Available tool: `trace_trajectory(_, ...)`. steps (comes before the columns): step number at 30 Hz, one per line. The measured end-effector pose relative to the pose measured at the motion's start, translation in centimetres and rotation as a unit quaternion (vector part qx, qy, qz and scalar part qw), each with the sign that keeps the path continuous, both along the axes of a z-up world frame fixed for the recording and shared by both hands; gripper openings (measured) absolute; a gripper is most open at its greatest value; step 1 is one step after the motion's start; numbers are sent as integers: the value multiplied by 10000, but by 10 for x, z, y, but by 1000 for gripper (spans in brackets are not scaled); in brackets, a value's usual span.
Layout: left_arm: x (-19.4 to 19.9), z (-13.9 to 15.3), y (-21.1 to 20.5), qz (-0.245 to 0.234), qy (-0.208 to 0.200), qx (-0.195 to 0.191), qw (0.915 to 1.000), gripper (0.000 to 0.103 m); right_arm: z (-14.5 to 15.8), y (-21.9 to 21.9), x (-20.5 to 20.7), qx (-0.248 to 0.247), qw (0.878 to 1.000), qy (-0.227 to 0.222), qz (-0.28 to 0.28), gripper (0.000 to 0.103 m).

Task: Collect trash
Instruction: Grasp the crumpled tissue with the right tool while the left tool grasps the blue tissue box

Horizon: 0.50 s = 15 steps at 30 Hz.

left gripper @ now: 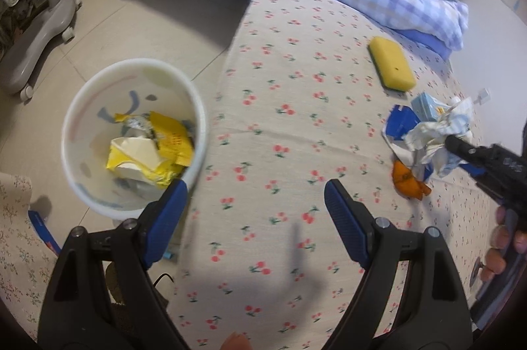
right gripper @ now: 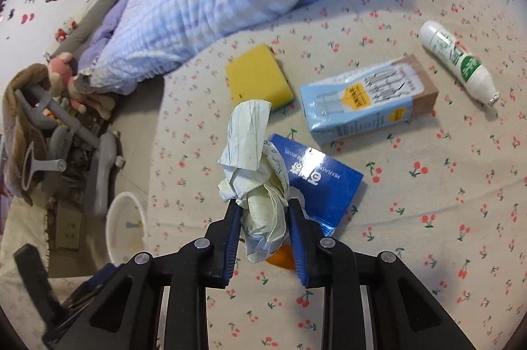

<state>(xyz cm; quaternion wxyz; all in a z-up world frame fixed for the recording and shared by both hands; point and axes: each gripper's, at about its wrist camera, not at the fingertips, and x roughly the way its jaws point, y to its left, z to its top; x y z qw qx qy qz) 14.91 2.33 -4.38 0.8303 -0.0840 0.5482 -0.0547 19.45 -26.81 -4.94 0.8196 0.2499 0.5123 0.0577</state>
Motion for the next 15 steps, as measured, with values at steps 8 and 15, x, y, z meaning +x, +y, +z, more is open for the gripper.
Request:
trace_trajectory(8,2,8,-46,-336,-211,-259,9989,85,16,-68,-46,148,9975,-179,-675,29)
trace_trajectory(15,22,10,-90,-712,-360,-373,9961,85,12,-113,-72,-316,9968,-24,-728,29)
